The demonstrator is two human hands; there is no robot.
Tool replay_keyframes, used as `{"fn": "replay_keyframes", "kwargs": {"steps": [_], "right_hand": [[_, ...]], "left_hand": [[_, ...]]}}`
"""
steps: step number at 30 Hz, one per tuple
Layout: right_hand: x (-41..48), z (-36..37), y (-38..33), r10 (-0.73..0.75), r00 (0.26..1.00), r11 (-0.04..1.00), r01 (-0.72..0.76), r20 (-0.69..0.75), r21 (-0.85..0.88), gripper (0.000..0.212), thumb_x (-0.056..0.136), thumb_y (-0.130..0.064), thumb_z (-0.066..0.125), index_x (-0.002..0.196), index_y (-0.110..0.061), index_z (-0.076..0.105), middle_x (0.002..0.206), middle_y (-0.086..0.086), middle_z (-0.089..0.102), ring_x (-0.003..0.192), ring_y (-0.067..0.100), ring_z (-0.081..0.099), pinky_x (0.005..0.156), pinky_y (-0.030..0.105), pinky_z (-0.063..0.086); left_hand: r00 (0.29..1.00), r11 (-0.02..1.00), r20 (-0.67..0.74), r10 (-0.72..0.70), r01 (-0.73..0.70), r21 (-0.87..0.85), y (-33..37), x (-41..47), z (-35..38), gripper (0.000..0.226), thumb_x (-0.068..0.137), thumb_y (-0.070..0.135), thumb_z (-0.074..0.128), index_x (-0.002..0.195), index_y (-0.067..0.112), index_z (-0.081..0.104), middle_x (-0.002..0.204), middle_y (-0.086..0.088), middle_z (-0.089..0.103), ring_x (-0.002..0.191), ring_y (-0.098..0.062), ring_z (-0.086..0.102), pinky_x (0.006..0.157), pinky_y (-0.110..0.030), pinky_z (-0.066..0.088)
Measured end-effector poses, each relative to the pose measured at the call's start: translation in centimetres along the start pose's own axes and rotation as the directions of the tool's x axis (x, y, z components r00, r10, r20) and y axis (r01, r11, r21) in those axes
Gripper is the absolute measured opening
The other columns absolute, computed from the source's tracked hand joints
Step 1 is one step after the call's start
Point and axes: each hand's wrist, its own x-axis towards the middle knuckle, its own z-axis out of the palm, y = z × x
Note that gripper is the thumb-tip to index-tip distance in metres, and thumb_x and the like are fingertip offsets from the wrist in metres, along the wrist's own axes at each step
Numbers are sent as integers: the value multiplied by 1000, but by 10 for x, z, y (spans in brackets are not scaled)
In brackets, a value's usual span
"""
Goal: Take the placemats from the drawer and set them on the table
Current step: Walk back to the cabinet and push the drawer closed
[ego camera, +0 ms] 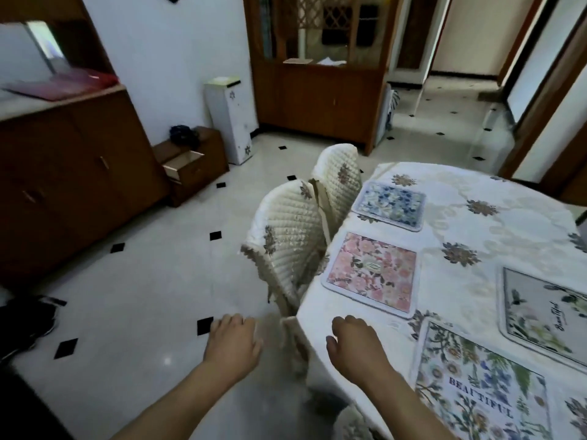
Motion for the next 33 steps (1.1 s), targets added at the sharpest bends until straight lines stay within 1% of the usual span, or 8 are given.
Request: {"fn": "replay_keyframes", "kwargs": {"steps": [3, 6, 8, 10, 16, 20, 26, 33], "right_hand": [[40, 6, -60, -56, 998, 998, 56, -17, 11, 26, 92, -41, 40, 91, -19, 54, 97, 6, 62, 92, 27, 58, 72, 34, 39], [74, 11, -102, -86, 996, 995, 88, -32, 42, 27, 87, -39, 45, 97, -22, 63, 97, 4, 66, 89, 24, 61, 75, 34, 49], [97, 15, -125, -104, 994, 992, 106, -20, 72, 27, 84, -38, 45, 96, -24, 65, 95, 1, 69, 84, 23, 64, 76, 35, 55], [117, 17, -143, -116, 993, 990, 115, 3, 84, 27, 85, -39, 43, 95, -24, 63, 93, 1, 69, 82, 23, 65, 77, 38, 57], [187, 23, -172, -176, 984, 984, 175, 33, 24, 25, 87, -38, 44, 90, -19, 60, 93, 7, 66, 85, 27, 62, 76, 37, 53], [256, 24, -191, -233, 972, 972, 233, 28, 22, 26, 86, -37, 46, 92, -16, 60, 95, 8, 65, 90, 31, 61, 75, 35, 48], [356, 18, -226, -342, 939, 939, 340, 36, 54, 23, 91, -33, 45, 91, -13, 56, 92, 7, 60, 86, 29, 58, 69, 33, 39], [450, 27, -270, -411, 910, 911, 409, 51, 47, 25, 93, -36, 44, 94, -15, 57, 92, 4, 60, 86, 25, 57, 70, 32, 39]], "left_hand": [[997, 997, 30, -74, 74, -3, -69, 5, -4, 40, 88, 49, 42, 116, 23, 55, 117, -4, 60, 111, -26, 51, 95, -40, 35], [990, 990, 38, -136, 137, -15, -117, 9, -10, 41, 89, 50, 40, 117, 23, 54, 116, -3, 61, 110, -25, 52, 96, -39, 36], [986, 986, 38, -165, 166, -26, -143, 16, -14, 39, 90, 50, 40, 114, 23, 54, 114, -3, 61, 109, -25, 52, 95, -39, 36], [982, 982, 33, -186, 187, -38, -162, 25, -17, 38, 91, 49, 40, 113, 22, 54, 113, -3, 61, 108, -24, 52, 94, -38, 36], [964, 961, 41, -264, 266, -77, -205, 80, -23, 37, 93, 47, 38, 110, 19, 55, 112, -4, 61, 109, -25, 51, 95, -37, 36], [956, 951, 24, -293, 294, -98, -233, 133, -36, 37, 93, 49, 40, 108, 20, 56, 108, -4, 61, 105, -24, 52, 94, -36, 37], [930, 921, -11, -368, 363, -138, -279, 202, -57, 36, 93, 51, 40, 99, 20, 58, 100, -1, 61, 96, -20, 52, 84, -33, 36], [896, 885, 13, -445, 442, -146, -343, 262, -65, 38, 92, 52, 40, 104, 20, 58, 104, -3, 63, 100, -22, 54, 87, -35, 37]]}}
